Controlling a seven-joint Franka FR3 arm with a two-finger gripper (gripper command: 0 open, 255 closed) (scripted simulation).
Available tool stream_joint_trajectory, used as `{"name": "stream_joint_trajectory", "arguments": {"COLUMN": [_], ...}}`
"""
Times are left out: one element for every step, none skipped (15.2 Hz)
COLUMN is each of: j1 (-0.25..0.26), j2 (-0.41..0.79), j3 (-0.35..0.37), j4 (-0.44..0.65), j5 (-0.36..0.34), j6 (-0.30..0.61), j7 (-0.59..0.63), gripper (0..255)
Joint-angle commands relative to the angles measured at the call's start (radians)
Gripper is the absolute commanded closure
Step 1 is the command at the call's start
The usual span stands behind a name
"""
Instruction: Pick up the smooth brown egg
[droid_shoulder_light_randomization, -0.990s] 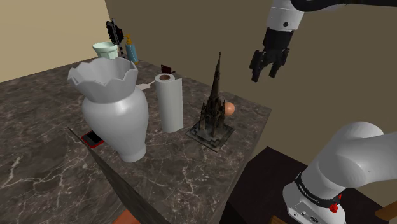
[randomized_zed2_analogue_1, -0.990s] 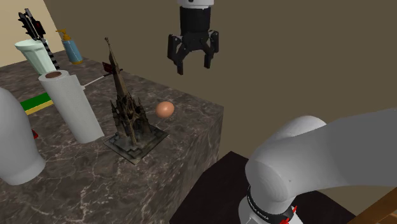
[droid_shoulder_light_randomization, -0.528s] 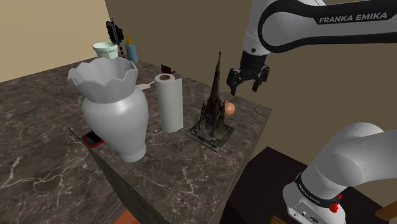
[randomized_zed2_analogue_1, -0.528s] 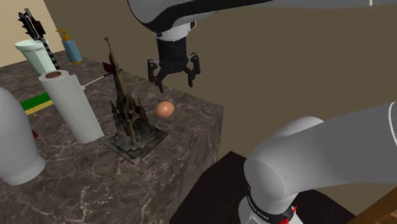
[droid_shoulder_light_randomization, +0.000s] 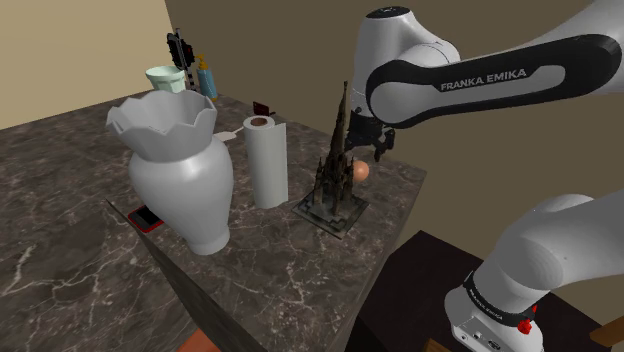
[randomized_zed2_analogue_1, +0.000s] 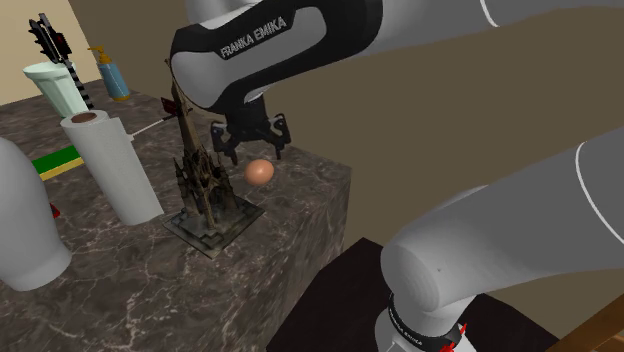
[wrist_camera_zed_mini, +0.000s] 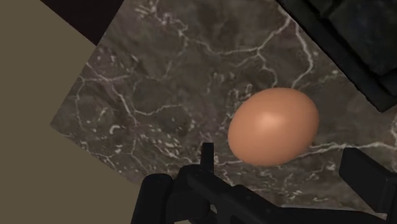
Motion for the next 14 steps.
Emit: {"name": "stream_joint_trajectory", "arguments": {"j1": [0.000,0.000,0.000,-0.001,-0.001,-0.001,-0.001,-0.001,-0.001,-0.001,-0.001,-0.001,-0.001,-0.001], "j2": [0.003,0.008,0.012,0.020,0.020,0.020,0.021,0.021,0.021,0.021,0.021,0.021,0.021,0.021], "j3": [0.007,0.009,0.012,0.017,0.017,0.017,0.017,0.017,0.017,0.017,0.017,0.017,0.017,0.017], "j4": [-0.024,-0.035,-0.045,-0.061,-0.061,-0.061,-0.059,-0.060,-0.060,-0.060,-0.060,-0.060,-0.060,-0.060], "j5": [0.001,0.001,0.001,0.001,0.001,0.001,0.001,0.001,0.001,0.001,0.001,0.001,0.001,0.001], "j6": [0.029,0.043,0.058,0.081,0.081,0.081,0.081,0.081,0.081,0.081,0.081,0.081,0.081,0.081], "j7": [0.009,0.011,0.013,0.017,0.017,0.017,0.018,0.018,0.018,0.018,0.018,0.018,0.018,0.018], "gripper": [0,0,0,0,0,0,255,255,255,255,255,255,255,255]}}
